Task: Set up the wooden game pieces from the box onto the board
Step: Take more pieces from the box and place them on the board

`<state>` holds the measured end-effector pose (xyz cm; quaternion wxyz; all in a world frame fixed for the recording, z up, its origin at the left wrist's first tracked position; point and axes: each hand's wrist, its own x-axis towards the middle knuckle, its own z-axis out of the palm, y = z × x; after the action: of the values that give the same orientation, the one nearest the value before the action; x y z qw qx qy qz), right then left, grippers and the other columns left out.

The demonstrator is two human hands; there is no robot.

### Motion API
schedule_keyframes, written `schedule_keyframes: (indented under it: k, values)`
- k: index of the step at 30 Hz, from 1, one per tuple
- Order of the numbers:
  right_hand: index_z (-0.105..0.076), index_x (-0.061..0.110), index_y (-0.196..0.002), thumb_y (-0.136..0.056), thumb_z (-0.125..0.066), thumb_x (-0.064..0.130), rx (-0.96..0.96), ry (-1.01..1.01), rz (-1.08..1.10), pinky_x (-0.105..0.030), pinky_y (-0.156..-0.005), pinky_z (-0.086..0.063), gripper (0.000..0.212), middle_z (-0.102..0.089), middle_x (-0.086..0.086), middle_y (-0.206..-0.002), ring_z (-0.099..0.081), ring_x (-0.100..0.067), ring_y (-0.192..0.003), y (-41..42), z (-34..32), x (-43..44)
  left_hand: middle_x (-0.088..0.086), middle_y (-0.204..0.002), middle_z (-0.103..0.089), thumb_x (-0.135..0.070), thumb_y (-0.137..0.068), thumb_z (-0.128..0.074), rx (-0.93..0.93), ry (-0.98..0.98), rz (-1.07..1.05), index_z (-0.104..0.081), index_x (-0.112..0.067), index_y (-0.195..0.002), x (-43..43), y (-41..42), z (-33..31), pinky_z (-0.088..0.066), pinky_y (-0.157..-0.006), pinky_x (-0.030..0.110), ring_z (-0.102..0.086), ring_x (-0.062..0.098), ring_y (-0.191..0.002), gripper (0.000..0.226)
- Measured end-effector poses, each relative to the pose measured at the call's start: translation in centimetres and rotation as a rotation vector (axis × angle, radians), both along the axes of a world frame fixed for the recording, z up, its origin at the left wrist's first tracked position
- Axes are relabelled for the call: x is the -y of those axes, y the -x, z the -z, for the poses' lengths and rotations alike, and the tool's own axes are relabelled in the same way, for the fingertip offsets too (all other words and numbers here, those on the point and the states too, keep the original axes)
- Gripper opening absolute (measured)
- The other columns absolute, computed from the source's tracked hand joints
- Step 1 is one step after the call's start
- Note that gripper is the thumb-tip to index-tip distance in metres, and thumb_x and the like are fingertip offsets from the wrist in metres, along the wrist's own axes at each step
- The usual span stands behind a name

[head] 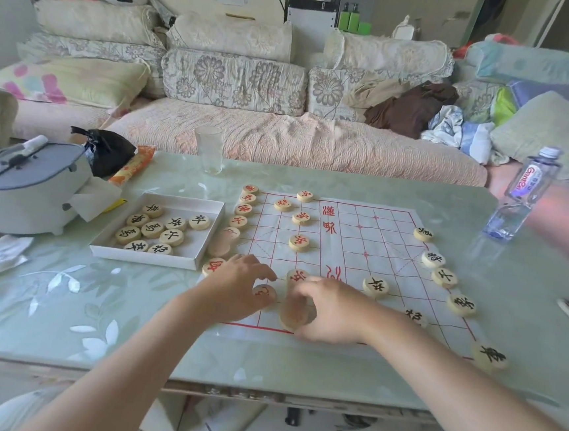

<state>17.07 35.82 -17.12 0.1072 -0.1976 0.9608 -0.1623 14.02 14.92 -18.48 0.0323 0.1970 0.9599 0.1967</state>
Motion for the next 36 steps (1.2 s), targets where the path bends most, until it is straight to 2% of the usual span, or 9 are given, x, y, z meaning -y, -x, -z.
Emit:
schedule_keyframes:
  k: [3, 6, 13, 17, 22, 26, 28, 31, 36]
  values:
    - [-0.061, 0.033, -0.122, -0.074, -0.077, 0.041, 0.037, -0.027, -0.020, -0.027, -0.086, -0.047, 0.052, -0.053, 0.015, -0.118, -0.055, -0.011, -0.107, -0.2, -0.2, 0.3, -0.010, -0.121, -0.051, -0.054, -0.081, -0.064, -0.039, 0.006, -0.004, -0.056, -0.035, -0.125, 0.4, -0.4, 0.5, -0.038, -0.095, 0.027, -0.042, 0.011, -0.119, 0.048]
    - [-0.060, 0.032, -0.125, -0.073, -0.080, 0.043, 0.065, -0.065, -0.043, -0.025, -0.081, -0.043, 0.057, -0.053, 0.013, -0.118, -0.054, -0.011, -0.104, -0.3, -0.3, 0.6, -0.008, -0.118, -0.053, -0.053, -0.083, -0.062, -0.025, 0.025, 0.007, -0.057, -0.033, -0.124, 0.4, -0.5, 0.6, -0.043, -0.092, 0.030, -0.046, 0.013, -0.113, 0.045]
    - [-0.057, 0.033, -0.129, -0.073, -0.076, 0.054, 0.087, -0.079, -0.034, -0.029, -0.090, -0.048, 0.063, -0.054, 0.014, -0.119, -0.055, -0.010, -0.107, 0.0, -0.8, 0.5, -0.011, -0.110, -0.054, -0.053, -0.080, -0.066, -0.013, 0.001, 0.012, -0.057, -0.033, -0.121, 0.4, -0.1, 0.6, -0.037, -0.083, 0.025, -0.047, 0.011, -0.103, 0.046]
    - [-0.059, 0.036, -0.126, -0.079, -0.065, 0.062, 0.044, -0.012, 0.013, -0.032, -0.094, -0.047, 0.054, -0.055, 0.016, -0.114, -0.055, -0.008, -0.106, 1.3, -1.8, 1.1, -0.013, -0.105, -0.054, -0.046, -0.082, -0.067, -0.043, -0.047, -0.026, -0.058, -0.032, -0.120, 1.1, 0.9, -0.1, -0.039, -0.081, 0.024, -0.048, 0.010, -0.094, 0.041]
    - [-0.063, 0.028, -0.126, -0.091, -0.061, 0.038, -0.077, 0.109, 0.024, -0.029, -0.094, -0.044, 0.036, -0.057, 0.010, -0.117, -0.054, -0.012, -0.110, 3.8, -2.9, 4.9, -0.010, -0.097, -0.058, -0.036, -0.086, -0.065, -0.104, -0.087, -0.110, -0.061, -0.024, -0.117, 4.0, 2.6, -1.6, -0.038, -0.073, 0.022, -0.053, 0.010, -0.085, 0.033]
    - [-0.068, 0.025, -0.117, -0.092, -0.062, 0.033, -0.092, 0.187, -0.008, -0.033, -0.093, -0.048, 0.027, -0.064, 0.006, -0.113, -0.058, -0.016, -0.105, 6.8, -3.2, 9.9, -0.004, -0.099, -0.060, -0.034, -0.087, -0.063, -0.104, -0.103, -0.218, -0.063, -0.023, -0.113, 7.5, 4.3, -2.1, -0.041, -0.068, 0.026, -0.056, 0.015, -0.083, 0.027]
    - [-0.068, 0.027, -0.117, -0.090, -0.064, 0.034, -0.089, 0.199, -0.016, -0.036, -0.091, -0.051, 0.028, -0.065, 0.008, -0.111, -0.061, -0.016, -0.102, 8.5, -3.2, 12.6, -0.002, -0.101, -0.060, -0.030, -0.088, -0.062, -0.124, -0.100, -0.291, -0.063, -0.023, -0.113, 9.8, 5.2, -2.0, -0.038, -0.069, 0.026, -0.055, 0.016, -0.084, 0.026]
    - [-0.065, 0.027, -0.123, -0.091, -0.060, 0.023, -0.089, 0.152, -0.035, -0.033, -0.092, -0.050, 0.033, -0.065, 0.009, -0.111, -0.061, -0.016, -0.103, 11.2, -2.9, 16.2, -0.003, -0.101, -0.062, -0.025, -0.089, -0.060, -0.153, -0.088, -0.396, -0.064, -0.023, -0.112, 13.4, 6.1, -1.1, -0.040, -0.073, 0.027, -0.054, 0.016, -0.089, 0.024]
    - [-0.058, 0.033, -0.130, -0.089, -0.051, 0.010, -0.115, -0.017, -0.088, -0.032, -0.090, -0.049, 0.047, -0.060, 0.005, -0.128, -0.058, -0.020, -0.115, 15.1, -1.7, 20.7, -0.007, -0.098, -0.059, -0.027, -0.088, -0.060, -0.095, -0.056, -0.527, -0.065, -0.030, -0.108, 17.8, 6.7, 0.5, -0.046, -0.080, 0.030, -0.055, 0.019, -0.100, 0.020]
